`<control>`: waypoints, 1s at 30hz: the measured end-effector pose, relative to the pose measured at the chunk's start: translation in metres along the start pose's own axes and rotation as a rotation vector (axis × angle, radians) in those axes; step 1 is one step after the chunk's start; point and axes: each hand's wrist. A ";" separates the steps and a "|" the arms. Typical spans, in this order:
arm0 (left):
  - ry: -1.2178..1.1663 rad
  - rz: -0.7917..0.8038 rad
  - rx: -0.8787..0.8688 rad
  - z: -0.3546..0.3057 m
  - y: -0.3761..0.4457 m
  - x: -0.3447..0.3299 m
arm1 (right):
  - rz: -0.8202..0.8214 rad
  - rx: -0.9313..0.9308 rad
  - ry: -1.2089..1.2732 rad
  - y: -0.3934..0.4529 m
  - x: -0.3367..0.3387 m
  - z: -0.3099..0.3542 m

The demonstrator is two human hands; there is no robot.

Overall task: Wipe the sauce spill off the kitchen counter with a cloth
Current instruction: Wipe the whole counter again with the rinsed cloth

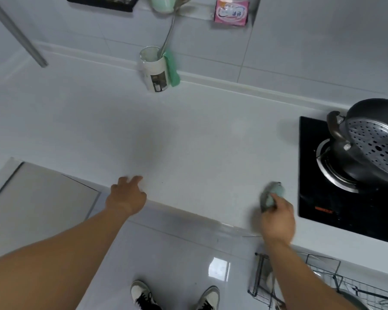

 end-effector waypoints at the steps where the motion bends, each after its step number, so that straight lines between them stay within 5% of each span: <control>1: 0.035 0.010 0.026 0.007 0.007 0.009 | 0.054 -0.015 -0.101 -0.005 -0.002 -0.012; 6: 0.149 0.108 0.121 0.027 0.034 0.028 | 0.074 -0.037 -0.141 -0.017 -0.046 0.002; 10: 0.199 0.088 0.036 0.048 0.037 0.019 | 0.116 0.096 -0.165 -0.030 -0.109 0.053; 17: -0.021 -0.152 -0.220 0.103 0.054 0.039 | 0.206 0.312 -0.275 -0.066 -0.223 0.149; 23: -0.088 -0.291 -0.123 0.185 0.078 0.068 | 0.317 0.528 -0.296 -0.107 -0.312 0.235; 30: 0.157 0.015 0.055 0.258 0.113 0.119 | 0.591 0.841 -0.501 -0.125 -0.373 0.326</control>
Point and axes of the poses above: each hand's wrist, its own y-axis towards the middle knuckle, its own x-axis out of the back of the hand, z = x × y, and after that the axes turned 9 degrees about z, right-handed
